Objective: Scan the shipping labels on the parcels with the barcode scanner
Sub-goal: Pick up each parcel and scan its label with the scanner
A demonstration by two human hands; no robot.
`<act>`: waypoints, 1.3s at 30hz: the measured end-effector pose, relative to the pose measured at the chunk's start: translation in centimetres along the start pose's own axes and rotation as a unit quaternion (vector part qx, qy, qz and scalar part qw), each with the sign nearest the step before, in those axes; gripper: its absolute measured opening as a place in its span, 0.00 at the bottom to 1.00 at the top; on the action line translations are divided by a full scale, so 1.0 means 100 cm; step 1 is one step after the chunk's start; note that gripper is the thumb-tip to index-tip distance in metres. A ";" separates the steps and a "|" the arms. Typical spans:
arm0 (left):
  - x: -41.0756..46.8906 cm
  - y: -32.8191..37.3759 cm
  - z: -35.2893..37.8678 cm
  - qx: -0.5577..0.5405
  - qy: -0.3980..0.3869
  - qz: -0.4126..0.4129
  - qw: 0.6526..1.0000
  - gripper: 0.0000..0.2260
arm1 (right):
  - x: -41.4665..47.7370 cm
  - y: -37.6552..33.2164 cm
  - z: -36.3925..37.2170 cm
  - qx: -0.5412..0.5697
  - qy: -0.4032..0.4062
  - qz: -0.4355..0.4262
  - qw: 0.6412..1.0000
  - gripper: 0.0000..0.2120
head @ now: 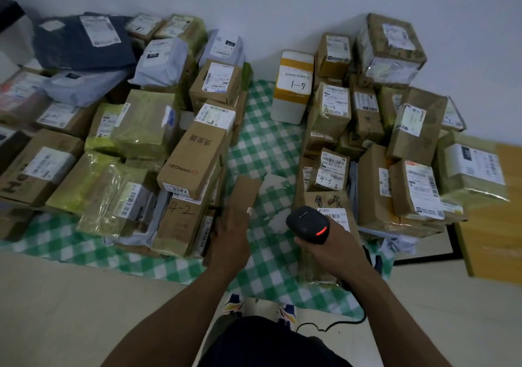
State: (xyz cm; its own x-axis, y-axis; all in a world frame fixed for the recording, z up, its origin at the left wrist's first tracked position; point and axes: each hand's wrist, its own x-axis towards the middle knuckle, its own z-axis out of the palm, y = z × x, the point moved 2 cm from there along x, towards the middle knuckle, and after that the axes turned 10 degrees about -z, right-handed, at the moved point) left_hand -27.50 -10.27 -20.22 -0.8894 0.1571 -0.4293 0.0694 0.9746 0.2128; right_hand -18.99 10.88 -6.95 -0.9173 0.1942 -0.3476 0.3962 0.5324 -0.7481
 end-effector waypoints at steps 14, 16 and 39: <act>-0.018 0.081 -0.036 -0.284 -0.094 -0.012 0.954 0.25 | -0.036 0.037 -0.048 0.057 0.112 0.055 0.991 0.07; -0.030 0.108 -0.043 -0.336 -0.145 -0.015 0.931 0.18 | -0.042 0.051 -0.056 0.058 0.138 0.073 0.986 0.08; -0.056 0.106 -0.020 -0.544 -0.211 -0.050 0.811 0.42 | -0.050 0.060 -0.051 0.081 0.150 0.051 0.984 0.18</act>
State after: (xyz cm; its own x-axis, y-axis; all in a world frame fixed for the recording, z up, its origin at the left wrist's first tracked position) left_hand -22.72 -1.11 -13.76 -0.6172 0.3501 -0.7046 -0.6365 0.3043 0.7087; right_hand -12.23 17.36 -6.83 -0.8330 0.4873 -0.2621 0.4664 0.3637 -0.8063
